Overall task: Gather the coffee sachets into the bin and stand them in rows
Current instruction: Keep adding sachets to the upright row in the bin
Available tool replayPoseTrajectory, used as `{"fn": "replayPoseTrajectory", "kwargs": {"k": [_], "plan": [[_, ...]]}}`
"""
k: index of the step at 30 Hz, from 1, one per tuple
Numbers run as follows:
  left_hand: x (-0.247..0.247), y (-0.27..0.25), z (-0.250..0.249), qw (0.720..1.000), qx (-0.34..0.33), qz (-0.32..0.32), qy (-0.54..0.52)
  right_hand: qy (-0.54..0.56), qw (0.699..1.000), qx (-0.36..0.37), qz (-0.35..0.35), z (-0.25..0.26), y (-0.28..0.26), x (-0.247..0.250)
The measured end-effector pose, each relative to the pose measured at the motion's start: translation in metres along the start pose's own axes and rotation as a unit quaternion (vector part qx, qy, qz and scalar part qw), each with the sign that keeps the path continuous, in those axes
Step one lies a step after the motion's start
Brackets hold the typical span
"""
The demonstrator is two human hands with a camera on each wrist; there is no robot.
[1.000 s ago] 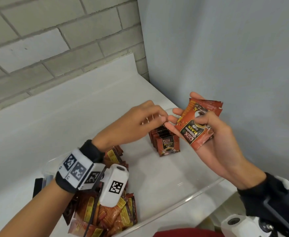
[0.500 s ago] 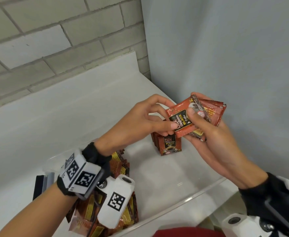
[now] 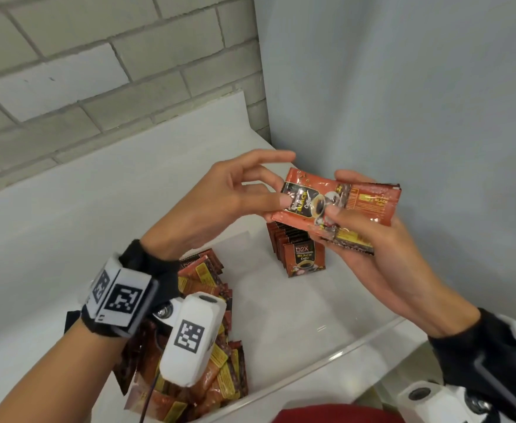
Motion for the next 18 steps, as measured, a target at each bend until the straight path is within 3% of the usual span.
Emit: {"fn": "replayPoseTrajectory", "kwargs": {"k": [6,18], "plan": [[0.0,-0.006,-0.021,0.993,-0.086,0.024,0.079,-0.015,1.0,0.003,0.026,-0.004,0.0,-0.003],[0.007,-0.001,-0.027,0.981,-0.102,0.019,0.165,0.014,0.998,0.042,0.039,0.003,-0.003,-0.006]]}}
Point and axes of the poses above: each hand's wrist, its own y-axis towards the middle knuckle, its own x-axis out of the back of the hand, z = x × y, the point moved 5 cm from there along y, towards the middle knuckle, and after that the axes turned 11 degrees about -z, right-handed, at the moved point
